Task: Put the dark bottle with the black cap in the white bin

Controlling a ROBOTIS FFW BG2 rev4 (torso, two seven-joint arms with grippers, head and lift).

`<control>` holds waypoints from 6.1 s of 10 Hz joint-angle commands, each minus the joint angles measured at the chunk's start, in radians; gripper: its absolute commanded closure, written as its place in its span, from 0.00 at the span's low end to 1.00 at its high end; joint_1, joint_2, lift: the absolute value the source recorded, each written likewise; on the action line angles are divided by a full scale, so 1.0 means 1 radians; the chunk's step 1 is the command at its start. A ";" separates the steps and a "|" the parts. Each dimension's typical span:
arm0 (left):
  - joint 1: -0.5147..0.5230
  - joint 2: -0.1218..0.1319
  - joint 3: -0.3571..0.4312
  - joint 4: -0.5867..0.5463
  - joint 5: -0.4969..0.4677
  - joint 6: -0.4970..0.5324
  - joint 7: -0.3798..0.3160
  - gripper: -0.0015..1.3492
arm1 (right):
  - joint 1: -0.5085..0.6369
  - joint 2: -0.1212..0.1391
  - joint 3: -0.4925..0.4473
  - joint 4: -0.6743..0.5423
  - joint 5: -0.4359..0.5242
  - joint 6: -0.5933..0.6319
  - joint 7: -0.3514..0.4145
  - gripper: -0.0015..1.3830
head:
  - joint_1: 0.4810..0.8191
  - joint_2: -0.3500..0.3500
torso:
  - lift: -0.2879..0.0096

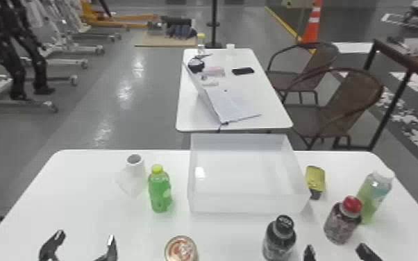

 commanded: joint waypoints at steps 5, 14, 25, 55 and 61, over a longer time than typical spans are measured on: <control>-0.001 -0.003 0.000 0.003 0.003 -0.002 0.000 0.15 | -0.008 0.000 0.003 0.007 -0.001 -0.011 0.004 0.07 | 0.20 0.50 | 0.63; -0.009 -0.003 0.000 0.011 0.008 -0.004 0.000 0.15 | -0.183 0.000 0.040 0.031 -0.025 0.084 0.039 0.07 | 0.20 0.50 | 0.63; -0.025 -0.003 -0.006 0.032 0.019 -0.027 0.000 0.15 | -0.273 -0.023 0.078 0.008 -0.108 0.356 0.191 0.00 | 0.20 0.50 | 0.63; -0.062 -0.003 -0.015 0.063 0.020 -0.054 0.000 0.16 | -0.451 -0.017 0.031 -0.136 -0.162 0.853 0.166 0.74 | 0.20 0.50 | 0.63; -0.065 -0.003 -0.017 0.067 0.028 -0.059 0.000 0.15 | -0.595 -0.026 0.052 0.125 -0.151 0.666 0.166 0.74 | 0.20 0.50 | 0.63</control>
